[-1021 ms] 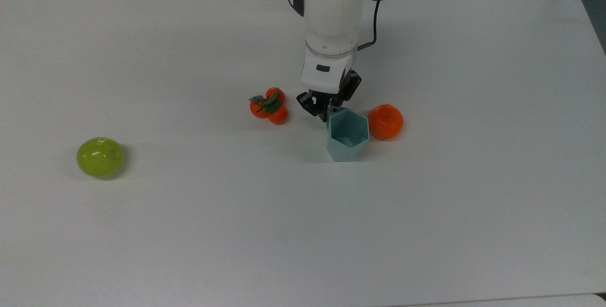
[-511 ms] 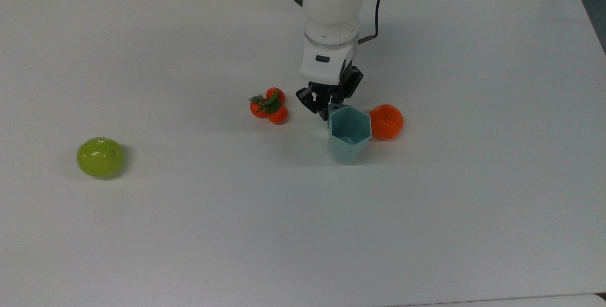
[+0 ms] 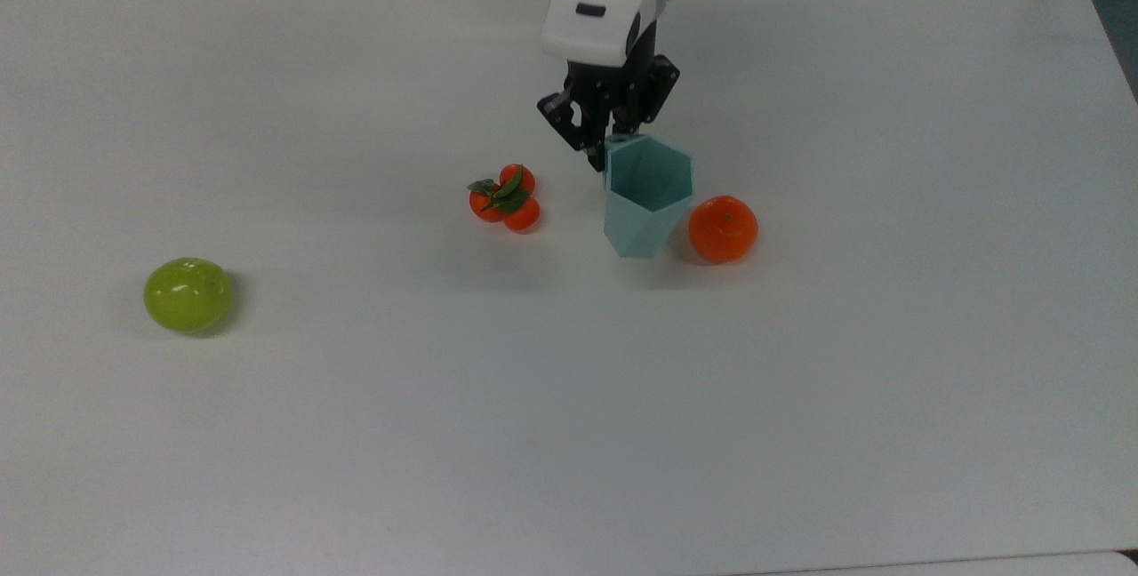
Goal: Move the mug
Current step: 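Lift the teal mug and carry it away from the tangerine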
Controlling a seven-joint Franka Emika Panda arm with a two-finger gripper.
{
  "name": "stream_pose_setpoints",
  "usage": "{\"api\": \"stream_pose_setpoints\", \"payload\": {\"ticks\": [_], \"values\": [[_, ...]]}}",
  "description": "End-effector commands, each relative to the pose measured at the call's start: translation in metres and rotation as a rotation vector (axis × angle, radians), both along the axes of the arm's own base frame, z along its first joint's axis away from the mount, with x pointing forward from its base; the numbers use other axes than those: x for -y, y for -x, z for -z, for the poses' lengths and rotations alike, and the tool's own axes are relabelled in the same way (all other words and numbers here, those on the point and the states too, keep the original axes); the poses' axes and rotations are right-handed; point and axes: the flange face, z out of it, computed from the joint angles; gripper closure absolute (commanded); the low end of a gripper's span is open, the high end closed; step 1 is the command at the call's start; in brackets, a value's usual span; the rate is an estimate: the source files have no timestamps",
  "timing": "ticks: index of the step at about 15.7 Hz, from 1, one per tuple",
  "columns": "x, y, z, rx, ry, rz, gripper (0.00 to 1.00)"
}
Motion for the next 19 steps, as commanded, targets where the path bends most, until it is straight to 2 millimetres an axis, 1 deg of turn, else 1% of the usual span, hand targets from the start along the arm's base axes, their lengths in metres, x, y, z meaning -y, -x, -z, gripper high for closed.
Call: {"api": "stream_pose_setpoints", "payload": {"ticks": [1,2,3,5,7,9,11,12,13,14,16,19], "values": [[0.024,0.035,-0.065,0.001,-0.006,0.046,1.0],[0.033,0.042,-0.078,-0.003,-0.01,0.059,1.0],[0.037,0.049,-0.089,-0.014,-0.022,0.068,1.0],[0.052,0.064,-0.108,-0.034,-0.04,0.09,1.0],[0.061,0.077,-0.117,-0.072,-0.033,0.102,1.0],[0.081,0.087,-0.125,-0.103,-0.029,0.131,1.0],[0.11,0.095,-0.123,-0.13,-0.03,0.166,1.0],[0.12,0.101,-0.122,-0.136,-0.03,0.167,1.0],[0.129,0.107,-0.117,-0.146,-0.03,0.168,1.0],[0.148,0.114,-0.11,-0.16,-0.033,0.166,1.0],[0.164,0.121,-0.098,-0.182,-0.036,0.165,1.0],[0.172,0.128,-0.069,-0.23,-0.028,0.162,1.0]]}}
